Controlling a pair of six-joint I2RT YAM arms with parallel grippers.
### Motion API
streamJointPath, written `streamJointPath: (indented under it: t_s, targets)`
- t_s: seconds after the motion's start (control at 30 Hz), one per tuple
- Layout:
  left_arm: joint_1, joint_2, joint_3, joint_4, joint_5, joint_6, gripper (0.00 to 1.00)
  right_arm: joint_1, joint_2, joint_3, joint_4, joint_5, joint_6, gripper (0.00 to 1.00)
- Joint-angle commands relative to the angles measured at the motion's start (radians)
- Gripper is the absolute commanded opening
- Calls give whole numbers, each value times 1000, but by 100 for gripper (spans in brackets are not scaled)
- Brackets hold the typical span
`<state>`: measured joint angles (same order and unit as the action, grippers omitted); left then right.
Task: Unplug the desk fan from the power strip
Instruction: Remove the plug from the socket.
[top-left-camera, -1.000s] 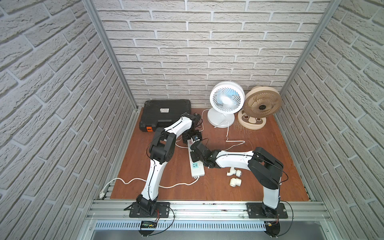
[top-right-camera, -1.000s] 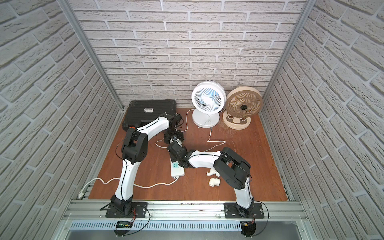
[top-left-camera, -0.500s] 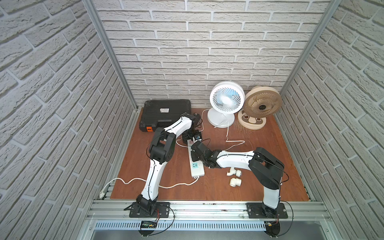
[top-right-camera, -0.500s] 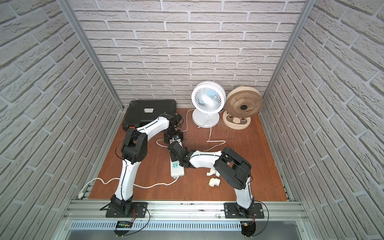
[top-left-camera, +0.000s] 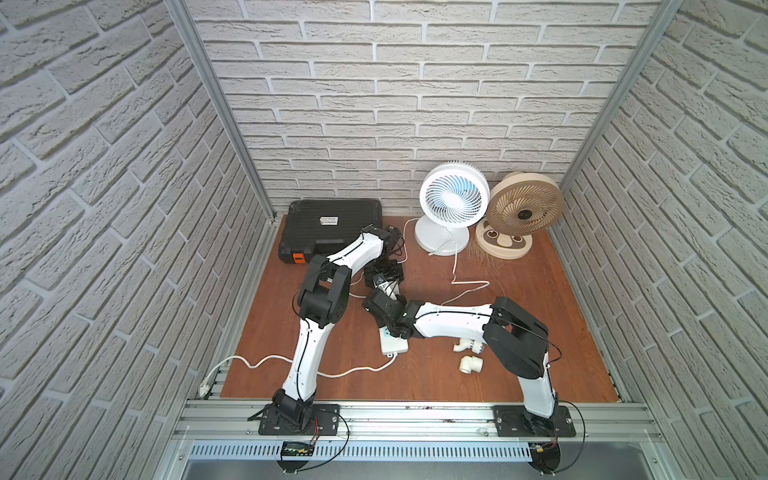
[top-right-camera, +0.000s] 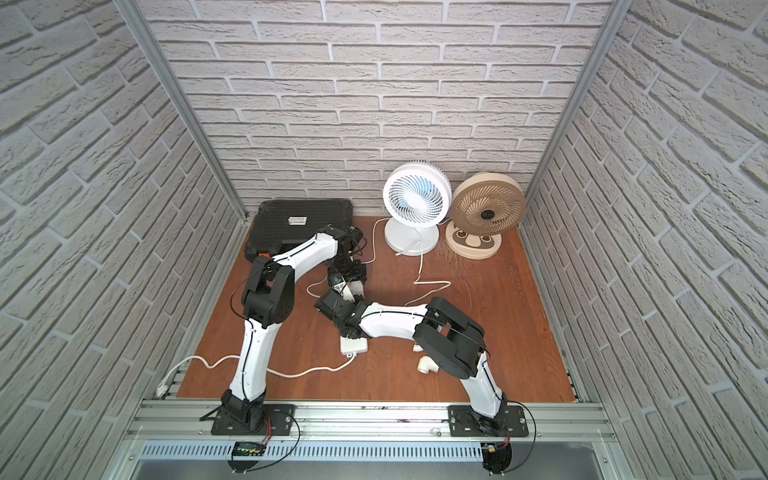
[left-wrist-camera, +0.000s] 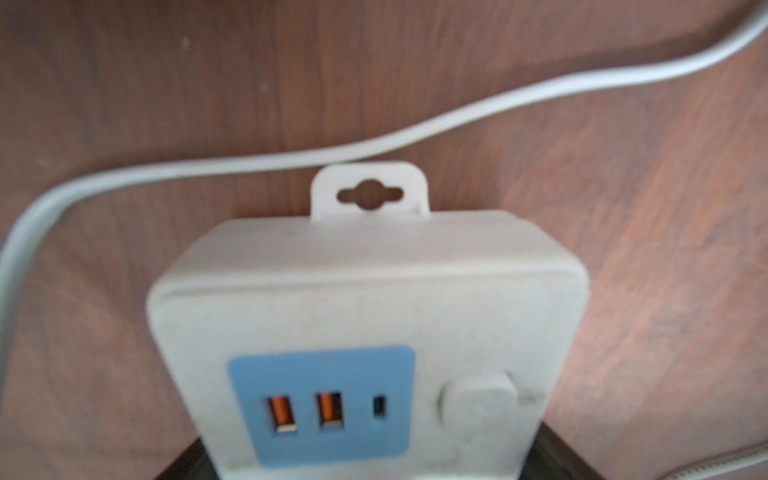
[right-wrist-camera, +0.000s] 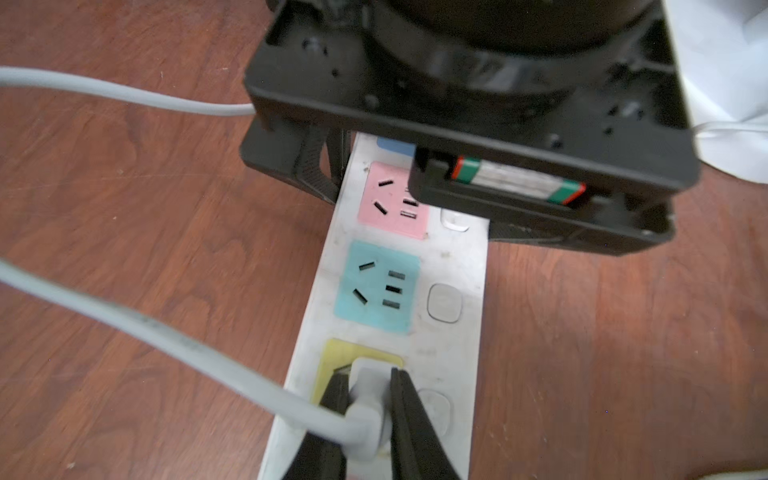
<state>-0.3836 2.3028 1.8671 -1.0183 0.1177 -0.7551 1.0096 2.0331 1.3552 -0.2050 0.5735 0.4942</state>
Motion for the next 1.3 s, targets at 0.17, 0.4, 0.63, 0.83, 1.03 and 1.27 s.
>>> streamJointPath:
  t_s: [0.17,0.4,0.63,0.83,1.03,1.27]
  targets:
    - [25,127,-80,-67,23,-27,0,25,-19,5,17,-22,-4,3]
    - [26,123,-80,-69,19,-21,0,-41,-95,-90,85,-158,111,3]
    - [25,120,-76,-71,17,-18,0,-122,-136,-179,156,-306,221,3]
    - [26,123,-70,-74,17,-16,0,-127,-139,-175,143,-317,218,3]
    - [26,124,-65,-78,17,-14,0,-115,-122,-138,93,-281,192,3]
    - [26,127,-61,-82,14,-13,0,-72,-84,-48,-17,-176,138,2]
